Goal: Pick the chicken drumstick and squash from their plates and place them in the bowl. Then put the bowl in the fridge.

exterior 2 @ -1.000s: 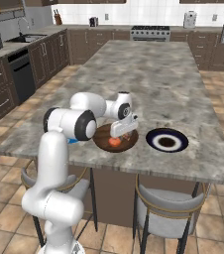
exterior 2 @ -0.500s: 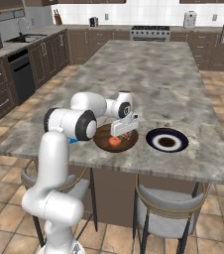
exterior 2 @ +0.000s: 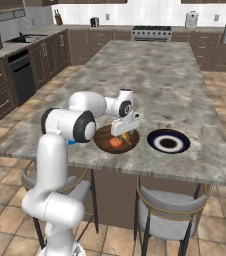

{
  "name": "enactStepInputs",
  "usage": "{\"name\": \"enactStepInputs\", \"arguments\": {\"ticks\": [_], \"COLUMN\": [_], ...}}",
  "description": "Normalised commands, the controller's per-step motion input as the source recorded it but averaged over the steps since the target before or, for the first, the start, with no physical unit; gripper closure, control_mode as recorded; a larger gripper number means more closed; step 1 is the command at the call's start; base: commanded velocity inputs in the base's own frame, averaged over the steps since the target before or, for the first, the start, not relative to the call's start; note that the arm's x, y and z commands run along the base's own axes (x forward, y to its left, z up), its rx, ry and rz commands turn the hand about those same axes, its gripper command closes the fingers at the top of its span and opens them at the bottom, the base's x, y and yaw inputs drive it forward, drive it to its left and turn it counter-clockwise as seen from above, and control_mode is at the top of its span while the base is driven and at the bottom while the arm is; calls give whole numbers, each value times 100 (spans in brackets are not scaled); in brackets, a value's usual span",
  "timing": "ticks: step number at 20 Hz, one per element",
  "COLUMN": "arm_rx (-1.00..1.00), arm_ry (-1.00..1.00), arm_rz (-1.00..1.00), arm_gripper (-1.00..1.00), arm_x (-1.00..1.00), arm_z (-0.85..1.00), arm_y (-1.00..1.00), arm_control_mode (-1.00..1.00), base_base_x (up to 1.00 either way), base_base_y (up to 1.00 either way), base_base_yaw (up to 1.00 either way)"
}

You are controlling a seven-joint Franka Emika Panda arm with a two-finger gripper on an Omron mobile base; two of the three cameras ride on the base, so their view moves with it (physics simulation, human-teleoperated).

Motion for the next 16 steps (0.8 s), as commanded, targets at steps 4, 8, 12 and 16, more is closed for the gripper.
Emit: {"name": "enactStepInputs", "arguments": {"ticks": [4,8,12,16], "arm_rx": [1,0,-3,-3], "arm_ry": [-15,-17,-18,-16], "arm_rz": [0,-1,-6,-12], "arm_gripper": [-100,-100,-100,-100], "arm_x": [-42,-55,-54,-51], "arm_z": [32,9,1,-1], "arm_y": [20,51,60,54], "arm_control_mode": [-100,-100,-100,-100], "base_base_x": [0,0,0,0], "base_base_y": [0,0,0,0], "base_base_yaw": [0,0,0,0]}}
